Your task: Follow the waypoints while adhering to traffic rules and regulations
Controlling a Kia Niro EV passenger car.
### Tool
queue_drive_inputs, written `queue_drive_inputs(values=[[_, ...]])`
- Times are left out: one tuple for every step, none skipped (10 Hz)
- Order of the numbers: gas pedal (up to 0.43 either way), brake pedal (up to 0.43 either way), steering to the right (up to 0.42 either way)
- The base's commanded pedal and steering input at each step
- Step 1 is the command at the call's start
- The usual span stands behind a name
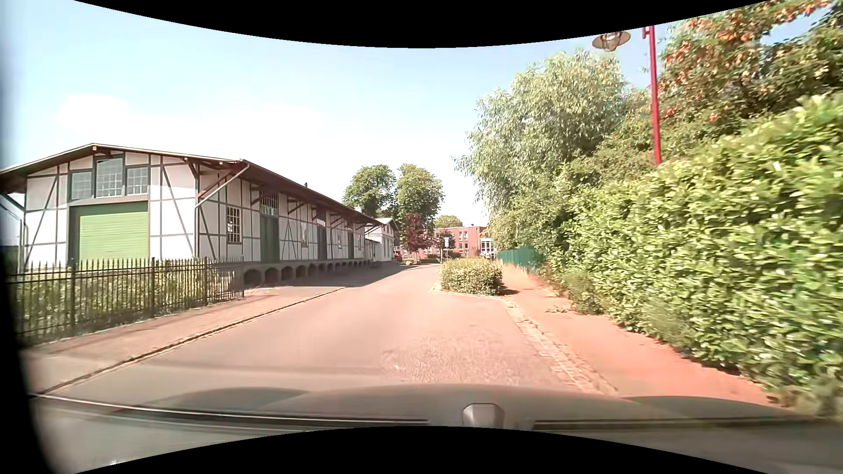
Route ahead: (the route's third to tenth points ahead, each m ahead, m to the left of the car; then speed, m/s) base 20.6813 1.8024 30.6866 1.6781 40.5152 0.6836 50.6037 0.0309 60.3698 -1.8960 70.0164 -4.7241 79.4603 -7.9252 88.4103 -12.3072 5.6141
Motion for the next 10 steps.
queue_drive_inputs(values=[[0.079,0.006,-0.107],[0.087,0.006,-0.114],[0.098,0.006,-0.116],[0.110,0.006,-0.116],[0.138,0.006,-0.116],[0.150,0.006,-0.116],[0.150,0.006,-0.116],[0.150,0.006,-0.116],[0.150,0.006,-0.116],[0.150,0.006,-0.115]])
